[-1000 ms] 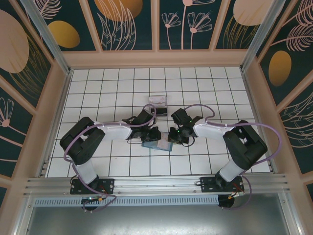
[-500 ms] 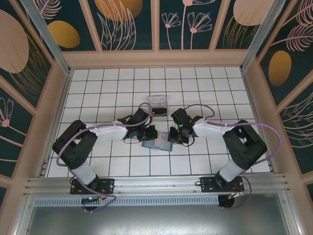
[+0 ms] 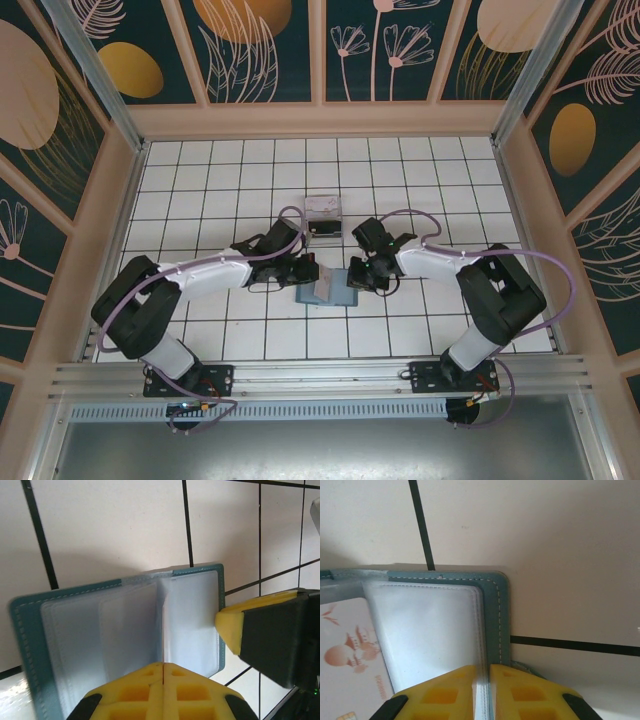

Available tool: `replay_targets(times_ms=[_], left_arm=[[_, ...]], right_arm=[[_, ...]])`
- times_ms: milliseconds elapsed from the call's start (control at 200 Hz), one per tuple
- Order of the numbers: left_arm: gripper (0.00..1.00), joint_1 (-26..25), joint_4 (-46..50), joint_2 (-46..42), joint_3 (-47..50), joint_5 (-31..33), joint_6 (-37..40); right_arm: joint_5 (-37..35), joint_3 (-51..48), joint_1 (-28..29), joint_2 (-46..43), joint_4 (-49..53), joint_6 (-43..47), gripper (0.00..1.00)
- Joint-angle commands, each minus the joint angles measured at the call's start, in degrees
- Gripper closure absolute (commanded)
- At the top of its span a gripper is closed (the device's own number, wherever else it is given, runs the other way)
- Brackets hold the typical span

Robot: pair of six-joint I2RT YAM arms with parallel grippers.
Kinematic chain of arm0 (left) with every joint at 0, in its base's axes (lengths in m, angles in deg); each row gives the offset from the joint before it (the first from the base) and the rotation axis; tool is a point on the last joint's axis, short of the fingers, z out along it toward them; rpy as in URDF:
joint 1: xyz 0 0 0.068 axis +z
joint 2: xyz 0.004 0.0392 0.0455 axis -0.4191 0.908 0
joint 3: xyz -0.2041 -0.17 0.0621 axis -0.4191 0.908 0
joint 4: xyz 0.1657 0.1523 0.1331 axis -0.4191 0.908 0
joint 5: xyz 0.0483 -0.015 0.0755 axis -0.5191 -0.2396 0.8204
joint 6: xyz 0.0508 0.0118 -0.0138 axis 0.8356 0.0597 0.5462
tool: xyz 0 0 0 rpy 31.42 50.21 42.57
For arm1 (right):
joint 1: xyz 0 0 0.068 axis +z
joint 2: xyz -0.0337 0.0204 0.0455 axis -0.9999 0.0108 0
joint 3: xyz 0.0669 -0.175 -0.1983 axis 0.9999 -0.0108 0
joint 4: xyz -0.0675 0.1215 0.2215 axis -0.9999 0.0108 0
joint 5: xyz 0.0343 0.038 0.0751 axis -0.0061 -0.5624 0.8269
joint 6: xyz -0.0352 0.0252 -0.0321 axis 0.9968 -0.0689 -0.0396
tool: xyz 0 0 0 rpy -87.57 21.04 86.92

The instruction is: Take the credit cards out of the card holder

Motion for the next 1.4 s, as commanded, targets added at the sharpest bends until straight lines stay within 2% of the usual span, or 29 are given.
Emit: replay_targets(times_ms=[0, 165, 305, 440, 550, 711, 1016, 1196, 1396], left_arm=[[0.97, 0.40, 5.47, -2.31, -2.61, 2.94, 4.30], [1.00, 0.42, 13.17, -2.66, -7.47, 7.60, 11.88], [1.00, 0.44, 16.07, -3.93, -11.36, 9.52, 20.29], [1.00, 0.44, 19.40, -3.40, -16.02, 9.99, 31.87], [1.00, 0.44, 24.74, -0.53, -22.69, 14.62, 41.57], [1.00, 0.37, 29.13, 2.68, -29.54, 18.18, 55.46], [1.00, 0.48, 30.78, 6.22, -35.25, 18.71, 80.29], [1.00, 2.76, 31.57, 11.15, -42.17, 18.01, 87.60], [1.00, 4.64, 38.90, 20.41, -55.40, 15.44, 94.59]], right_arm=[[-3.26, 0.85, -0.62, 0.85, 3.31, 1.14, 0.83], [-3.43, 1.85, -0.60, 0.50, 3.99, 1.47, 0.83], [-3.77, 2.80, -0.65, 0.01, 4.78, 1.85, 0.83], [-4.22, 3.86, -0.69, -1.11, 5.70, 1.85, 0.83], [-4.62, 4.91, -0.78, -2.19, 6.71, 2.02, 0.83], [-5.70, 6.19, -1.17, -4.60, 8.80, 2.42, 0.83], [-7.33, 5.83, -3.41, -10.00, 11.23, 2.56, 0.82], [-8.00, 4.50, -4.84, -13.14, 12.33, 2.12, 0.82], [-8.29, 3.07, -6.34, -16.25, 13.45, 1.52, 0.82]])
